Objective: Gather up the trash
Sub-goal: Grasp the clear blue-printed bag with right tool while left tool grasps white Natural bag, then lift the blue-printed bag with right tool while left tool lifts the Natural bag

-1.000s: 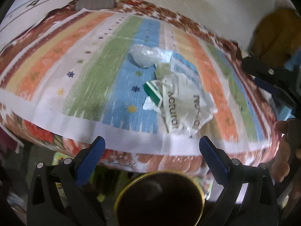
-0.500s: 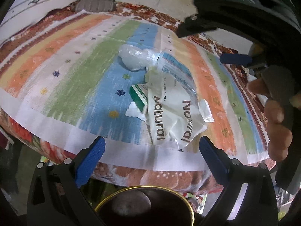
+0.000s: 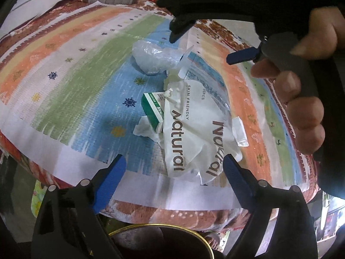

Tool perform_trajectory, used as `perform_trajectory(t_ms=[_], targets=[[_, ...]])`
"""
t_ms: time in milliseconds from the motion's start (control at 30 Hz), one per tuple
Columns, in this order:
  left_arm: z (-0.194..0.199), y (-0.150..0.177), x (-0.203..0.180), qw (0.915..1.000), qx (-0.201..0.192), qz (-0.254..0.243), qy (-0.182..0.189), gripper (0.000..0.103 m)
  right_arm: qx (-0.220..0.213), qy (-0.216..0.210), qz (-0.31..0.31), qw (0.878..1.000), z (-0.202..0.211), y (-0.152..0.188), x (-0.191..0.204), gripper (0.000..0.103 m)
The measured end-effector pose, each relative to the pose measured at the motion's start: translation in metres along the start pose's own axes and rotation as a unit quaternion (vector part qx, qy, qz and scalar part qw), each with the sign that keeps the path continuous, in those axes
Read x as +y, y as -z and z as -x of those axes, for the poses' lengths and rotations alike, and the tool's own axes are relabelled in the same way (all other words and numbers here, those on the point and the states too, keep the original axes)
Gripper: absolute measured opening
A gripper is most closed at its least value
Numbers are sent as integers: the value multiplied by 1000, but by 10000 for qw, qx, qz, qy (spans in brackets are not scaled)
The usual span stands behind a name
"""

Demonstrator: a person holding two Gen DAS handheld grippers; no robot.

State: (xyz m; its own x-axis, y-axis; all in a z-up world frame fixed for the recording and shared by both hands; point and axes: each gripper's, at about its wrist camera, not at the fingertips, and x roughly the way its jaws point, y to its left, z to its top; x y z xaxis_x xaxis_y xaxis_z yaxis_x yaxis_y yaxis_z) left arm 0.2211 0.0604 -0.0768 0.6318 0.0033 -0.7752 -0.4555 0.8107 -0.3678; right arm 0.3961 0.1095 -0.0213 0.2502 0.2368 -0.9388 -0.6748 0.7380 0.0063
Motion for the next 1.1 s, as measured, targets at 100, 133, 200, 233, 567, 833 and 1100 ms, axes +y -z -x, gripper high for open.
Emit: perform_trajectory(t_ms=[100,133,200,233,567,833,1100], targets=[[-8,-4,0,10000,22,49,6,84,227,203,80,9995,-15,-4,3,81],[-11,-6,0,10000,44,40,7,83,274,219,67,9994,-19,-5,3,79],[-15,-7,-2,10000,40,16,33,78,307,248,5,9992,-23,-7,0,76],[-16,-7,-4,10000,37,3,32,77,322,256,2,9992,-25,-8,0,72],[-27,-9,-9,9998,182,87,56,37,485,249,-38,9985,-32,-5,-4,17],[-32,-12,-4,9994,325,107,74,2,261,331,87,9991,-10,5,-10,0],[-14,-26,-10,9986,307,254,334,0,-179,406,1,9990,40,25,-33,0]])
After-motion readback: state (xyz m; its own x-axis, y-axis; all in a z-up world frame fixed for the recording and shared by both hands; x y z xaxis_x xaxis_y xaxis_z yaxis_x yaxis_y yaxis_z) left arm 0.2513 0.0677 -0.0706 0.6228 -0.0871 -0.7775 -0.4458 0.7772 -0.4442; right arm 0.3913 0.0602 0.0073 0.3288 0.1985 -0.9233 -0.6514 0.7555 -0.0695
